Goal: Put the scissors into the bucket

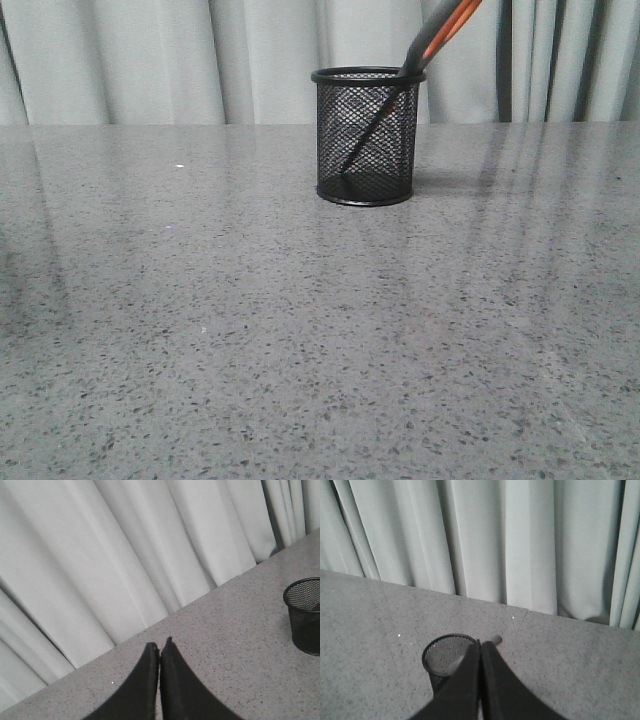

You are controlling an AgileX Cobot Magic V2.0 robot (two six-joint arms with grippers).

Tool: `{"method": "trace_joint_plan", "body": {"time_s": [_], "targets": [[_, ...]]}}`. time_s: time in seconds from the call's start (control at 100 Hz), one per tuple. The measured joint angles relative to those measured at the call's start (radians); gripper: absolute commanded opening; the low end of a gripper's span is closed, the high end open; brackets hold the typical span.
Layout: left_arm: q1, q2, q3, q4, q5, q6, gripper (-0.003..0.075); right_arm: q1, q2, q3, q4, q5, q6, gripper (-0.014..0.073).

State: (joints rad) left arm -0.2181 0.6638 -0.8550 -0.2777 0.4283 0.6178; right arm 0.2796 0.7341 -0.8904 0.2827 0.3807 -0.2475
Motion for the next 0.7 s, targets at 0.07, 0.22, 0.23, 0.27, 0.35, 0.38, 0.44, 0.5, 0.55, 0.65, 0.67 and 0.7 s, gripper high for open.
{"method": "trace_joint_plan", "body": {"time_s": [0.07,0.22,0.23,0.27,0.35,0.38,0.44,0.5,0.55,0.65,0.67,0.7], "targets": [[0.0,-0.095,0.137,-0.036,-0.094,0.0,-0.0021,0.0,-0.093,0.116,0.0,-0.035,-0.002,-0.0064],[0.0,-0.298,0.4,-0.134,-0.268,0.0,-0.0021,0.0,-0.31,0.339,0.002,-0.088,-0.006,-0.0064],[0.0,-0.307,0.422,-0.138,-0.274,0.0,-0.0021,0.0,-0.319,0.357,0.004,-0.087,-0.006,-0.0064],[0.0,-0.359,0.471,-0.168,-0.305,0.0,-0.0021,0.0,-0.374,0.4,0.012,-0.087,-0.009,-0.0064],[0.0,-0.447,0.569,-0.239,-0.34,0.0,-0.0021,0.0,-0.469,0.489,0.052,-0.084,-0.011,-0.0064],[0.0,-0.482,0.595,-0.277,-0.345,0.0,-0.0021,0.0,-0.509,0.513,0.066,-0.081,-0.011,-0.0064],[0.0,-0.53,0.641,-0.338,-0.351,-0.002,-0.0021,0.0,-0.565,0.56,0.084,-0.081,-0.011,-0.0064],[0.0,-0.57,0.668,-0.389,-0.357,-0.002,-0.0021,0.0,-0.611,0.593,0.094,-0.081,-0.011,-0.0064],[0.0,-0.591,0.682,-0.411,-0.361,-0.002,-0.0021,0.0,-0.635,0.615,0.097,-0.086,-0.011,-0.0064],[0.0,-0.602,0.689,-0.427,-0.368,-0.002,-0.0021,0.0,-0.648,0.639,0.098,-0.09,-0.011,-0.0064],[0.0,-0.602,0.691,-0.429,-0.37,-0.002,-0.0021,0.0,-0.648,0.64,0.098,-0.09,-0.011,-0.0064],[0.0,-0.602,0.692,-0.432,-0.37,-0.002,-0.0021,0.0,-0.648,0.639,0.098,-0.09,-0.011,-0.0064]]}}
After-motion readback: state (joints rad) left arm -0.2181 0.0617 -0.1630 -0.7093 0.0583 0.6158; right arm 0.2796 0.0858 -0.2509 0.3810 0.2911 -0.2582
